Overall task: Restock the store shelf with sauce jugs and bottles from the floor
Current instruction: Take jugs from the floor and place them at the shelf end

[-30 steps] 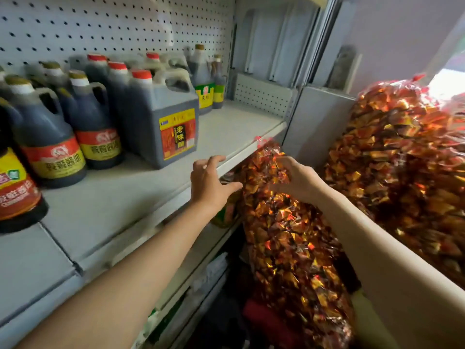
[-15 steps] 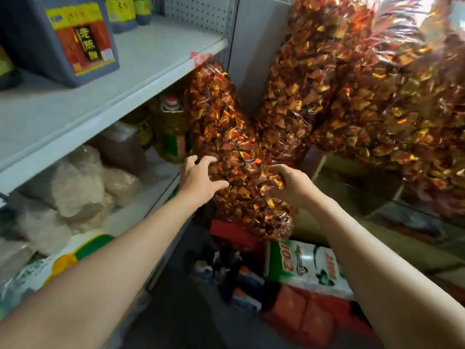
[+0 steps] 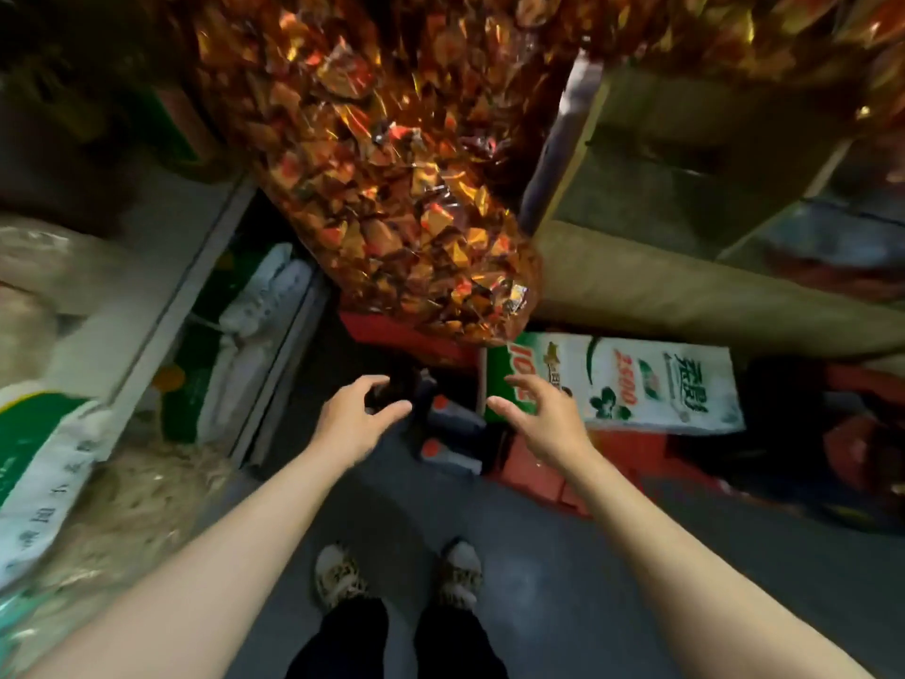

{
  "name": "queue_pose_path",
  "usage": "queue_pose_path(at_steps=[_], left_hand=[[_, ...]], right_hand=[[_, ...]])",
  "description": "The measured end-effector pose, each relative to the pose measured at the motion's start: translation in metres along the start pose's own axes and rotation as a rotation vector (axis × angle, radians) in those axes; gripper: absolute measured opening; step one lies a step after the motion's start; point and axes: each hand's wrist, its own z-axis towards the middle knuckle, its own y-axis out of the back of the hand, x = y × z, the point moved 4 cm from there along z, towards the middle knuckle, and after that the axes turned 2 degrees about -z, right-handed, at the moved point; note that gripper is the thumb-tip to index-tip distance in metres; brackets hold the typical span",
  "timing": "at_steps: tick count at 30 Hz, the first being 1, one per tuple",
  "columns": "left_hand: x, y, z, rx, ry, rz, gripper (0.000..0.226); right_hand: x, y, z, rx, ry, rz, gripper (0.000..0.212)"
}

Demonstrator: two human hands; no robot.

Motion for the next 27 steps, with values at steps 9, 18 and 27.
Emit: queue_pose_path(at_steps=[9,18,27], left_hand=[[0.154,-0.153,0.107,0.208,0.121,-0.024,0.060],[0.269,-0.276,0.220,0.376,0.101,-0.187,0.100],[0.288,-0.336,0.288,0.437,-0.171,-0.116,0.104]], right_hand=[[-0.170,-0.211,0.041,0.080,-0.324,0.257,0.049],[-0.268,-0.359,0.104,-0.114,-0.384,0.380,0.071],[-0.316,-0.402,0.146,-0.325,-0.292,0.637,0.038]])
